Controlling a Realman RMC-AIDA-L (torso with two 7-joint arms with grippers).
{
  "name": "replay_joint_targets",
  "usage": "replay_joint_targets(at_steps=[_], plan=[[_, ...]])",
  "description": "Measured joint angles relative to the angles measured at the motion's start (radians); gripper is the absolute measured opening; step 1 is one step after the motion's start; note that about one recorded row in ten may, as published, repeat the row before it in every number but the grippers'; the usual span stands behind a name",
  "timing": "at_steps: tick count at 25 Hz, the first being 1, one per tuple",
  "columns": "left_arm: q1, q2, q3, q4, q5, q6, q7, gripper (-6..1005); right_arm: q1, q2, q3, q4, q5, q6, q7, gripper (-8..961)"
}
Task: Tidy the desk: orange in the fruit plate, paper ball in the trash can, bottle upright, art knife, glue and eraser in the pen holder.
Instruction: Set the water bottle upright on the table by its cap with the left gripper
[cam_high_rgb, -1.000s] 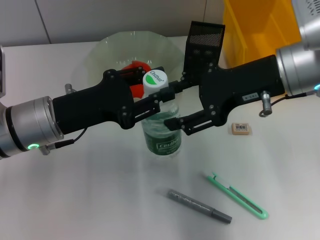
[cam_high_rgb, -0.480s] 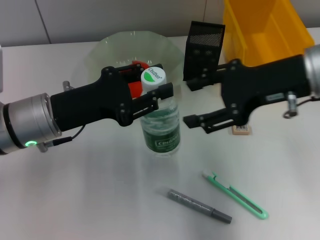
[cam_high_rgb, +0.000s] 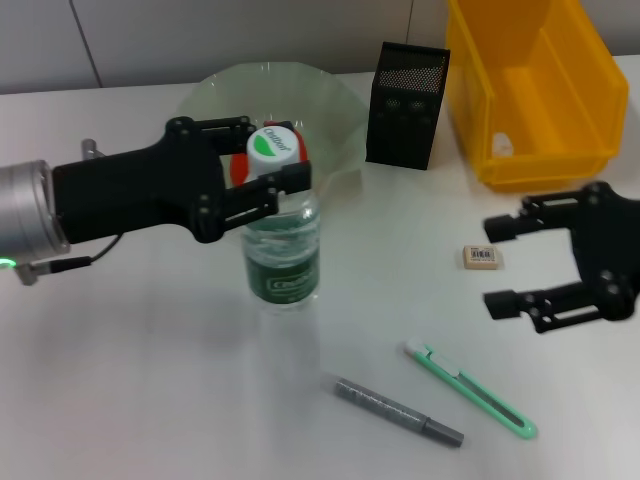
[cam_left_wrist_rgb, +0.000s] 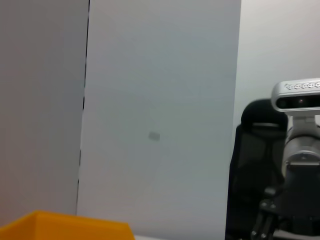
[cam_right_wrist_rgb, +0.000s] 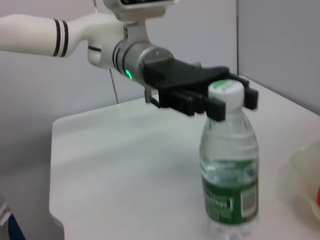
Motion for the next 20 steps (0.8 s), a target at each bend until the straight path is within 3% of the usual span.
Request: replay_joint_targets(at_steps=[9, 20], plan=[[-0.014, 0.060, -0.028, 0.036, 0.040, -0.025, -0.075, 442, -0.046, -0.001, 0.122, 0.123, 0.021, -0.094, -0.089, 773], [-0.029, 0.051, -0.042, 0.028, 0.047, -0.237, -0.089, 442, -0.046, 0.000, 0.138, 0.193, 0.022, -0.135, -0.125, 773]])
